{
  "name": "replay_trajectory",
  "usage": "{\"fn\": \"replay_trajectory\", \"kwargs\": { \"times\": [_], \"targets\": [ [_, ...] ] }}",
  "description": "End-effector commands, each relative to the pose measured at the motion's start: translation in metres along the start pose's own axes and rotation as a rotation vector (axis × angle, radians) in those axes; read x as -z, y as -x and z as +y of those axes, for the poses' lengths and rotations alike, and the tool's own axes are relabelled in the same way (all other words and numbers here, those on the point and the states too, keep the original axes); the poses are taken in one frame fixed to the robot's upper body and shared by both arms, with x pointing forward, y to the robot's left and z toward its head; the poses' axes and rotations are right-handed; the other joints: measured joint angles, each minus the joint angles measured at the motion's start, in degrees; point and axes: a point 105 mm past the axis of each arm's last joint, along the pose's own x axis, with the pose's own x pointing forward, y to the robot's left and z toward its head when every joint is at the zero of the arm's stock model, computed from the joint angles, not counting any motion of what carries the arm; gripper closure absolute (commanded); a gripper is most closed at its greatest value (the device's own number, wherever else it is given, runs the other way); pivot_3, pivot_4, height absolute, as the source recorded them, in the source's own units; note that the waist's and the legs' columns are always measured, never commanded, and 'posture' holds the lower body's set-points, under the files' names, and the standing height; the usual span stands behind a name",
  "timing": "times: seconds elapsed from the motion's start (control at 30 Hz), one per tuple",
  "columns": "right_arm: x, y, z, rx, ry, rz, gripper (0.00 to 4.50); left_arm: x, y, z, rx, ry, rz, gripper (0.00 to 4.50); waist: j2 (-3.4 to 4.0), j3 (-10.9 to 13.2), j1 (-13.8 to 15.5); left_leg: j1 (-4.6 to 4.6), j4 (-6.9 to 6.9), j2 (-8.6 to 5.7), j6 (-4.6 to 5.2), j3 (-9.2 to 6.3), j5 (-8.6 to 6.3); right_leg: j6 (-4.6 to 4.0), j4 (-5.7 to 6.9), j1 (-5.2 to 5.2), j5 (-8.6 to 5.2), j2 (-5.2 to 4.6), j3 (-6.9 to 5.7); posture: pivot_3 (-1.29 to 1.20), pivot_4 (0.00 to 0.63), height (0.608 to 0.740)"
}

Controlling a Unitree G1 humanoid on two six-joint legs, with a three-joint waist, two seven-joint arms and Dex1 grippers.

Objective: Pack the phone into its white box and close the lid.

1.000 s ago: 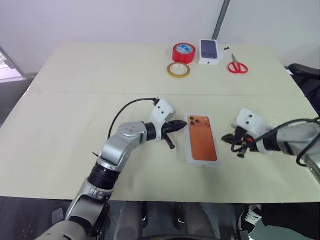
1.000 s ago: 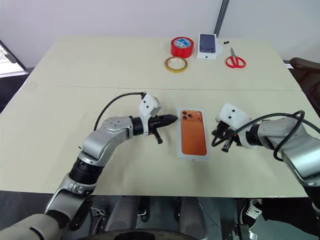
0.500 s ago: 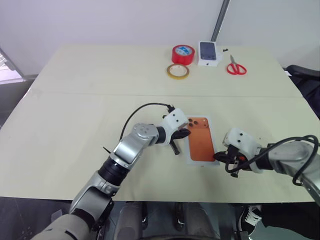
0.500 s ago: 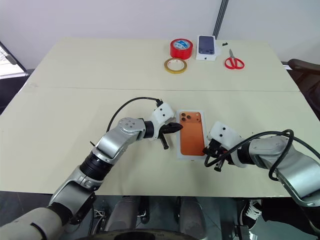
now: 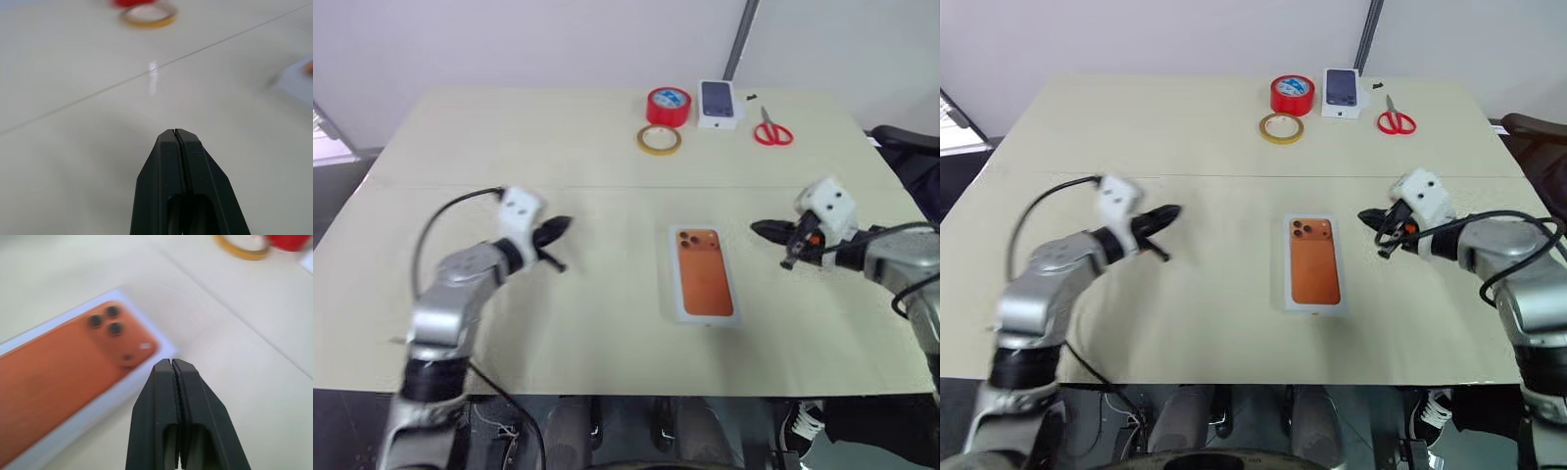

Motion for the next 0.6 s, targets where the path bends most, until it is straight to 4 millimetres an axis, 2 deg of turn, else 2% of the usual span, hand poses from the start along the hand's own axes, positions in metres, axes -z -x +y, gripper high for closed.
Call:
{"fn": "replay_trajectory", "kwargs": {
  "times": [0.03, 0.13, 0.23, 0.6],
  "targets": [
    [-0.008, 0.004, -0.019, 0.016, -0.029, -0.08, 4.45, -0.014, 0.024, 0.019, -0.103, -0.02, -0.061, 4.5, 0.0, 0.0, 0.25, 0.0, 0.0, 0.0, 0.0, -0.01, 0.0, 0.0, 0.0, 0.01, 0.0, -0.02, 0.0, 0.0, 0.15, 0.736],
    [-0.003, 0.001, -0.025, -0.002, -0.042, -0.086, 4.45, -0.009, 0.033, 0.024, -0.148, -0.041, -0.033, 4.5, 0.0, 0.0, 0.39, -0.01, 0.0, -0.05, -0.01, -0.01, 0.0, 0.0, -0.07, 0.07, -0.01, -0.08, -0.01, 0.0, 0.15, 0.736],
    [-0.001, -0.004, -0.022, -0.037, -0.048, -0.095, 4.45, -0.003, 0.04, 0.029, -0.186, -0.04, -0.019, 4.5, 0.0, 0.0, 0.09, -0.01, 0.0, -0.04, -0.02, 0.01, -0.01, 0.0, -0.12, 0.09, -0.01, -0.1, 0.0, 0.0, 0.15, 0.736],
    [-0.002, -0.022, -0.021, -0.057, -0.043, -0.095, 4.45, 0.005, 0.045, 0.038, -0.266, -0.029, 0.009, 4.5, 0.01, 0.0, 0.05, 0.01, -0.03, 0.0, -0.02, 0.09, -0.01, 0.0, -0.05, 0.01, 0.0, -0.09, 0.0, 0.0, 0.15, 0.736]
  ]
}}
